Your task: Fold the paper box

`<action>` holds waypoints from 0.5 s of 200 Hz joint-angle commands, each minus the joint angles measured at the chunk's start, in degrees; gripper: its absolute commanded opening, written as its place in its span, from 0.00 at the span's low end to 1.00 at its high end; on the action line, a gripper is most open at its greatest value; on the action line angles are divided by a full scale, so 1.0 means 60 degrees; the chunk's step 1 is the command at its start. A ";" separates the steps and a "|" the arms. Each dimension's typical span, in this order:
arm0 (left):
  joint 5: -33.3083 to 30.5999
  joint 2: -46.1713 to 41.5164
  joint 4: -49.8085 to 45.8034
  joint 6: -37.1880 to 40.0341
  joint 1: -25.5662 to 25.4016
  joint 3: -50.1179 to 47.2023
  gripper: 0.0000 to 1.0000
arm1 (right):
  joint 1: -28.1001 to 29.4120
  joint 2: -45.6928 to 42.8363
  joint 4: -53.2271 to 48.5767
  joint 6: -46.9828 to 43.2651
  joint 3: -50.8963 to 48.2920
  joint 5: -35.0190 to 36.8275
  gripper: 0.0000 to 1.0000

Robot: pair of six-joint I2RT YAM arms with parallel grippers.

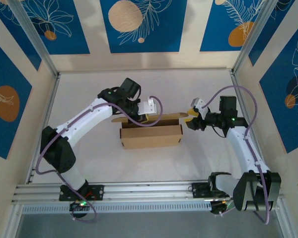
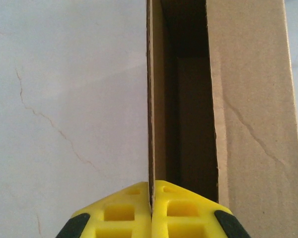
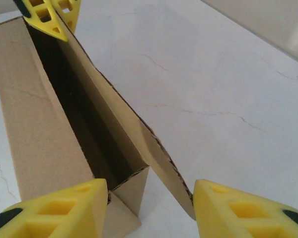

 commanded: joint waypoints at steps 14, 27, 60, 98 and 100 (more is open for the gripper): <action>0.0466 -0.0292 0.0348 0.0367 0.0111 -0.0009 0.00 | -0.0007 0.0171 0.0230 0.0111 -0.0118 -0.0705 0.39; 0.0498 -0.0201 0.0327 0.0320 0.0144 0.0058 0.00 | 0.0168 0.0305 0.0047 -0.0120 -0.0028 -0.0405 0.34; 0.0526 -0.0081 0.0311 0.0261 0.0196 0.0138 0.00 | 0.0309 0.0537 0.0291 -0.0310 -0.0106 0.0446 0.23; 0.0481 -0.0032 0.0505 0.0133 0.0232 0.0127 0.00 | 0.0506 0.0712 0.0269 -0.0154 0.0080 0.0618 0.00; 0.0481 -0.0023 0.0516 0.0119 0.0240 0.0134 0.00 | 0.0539 0.0714 0.0255 -0.0149 0.0112 0.0636 0.00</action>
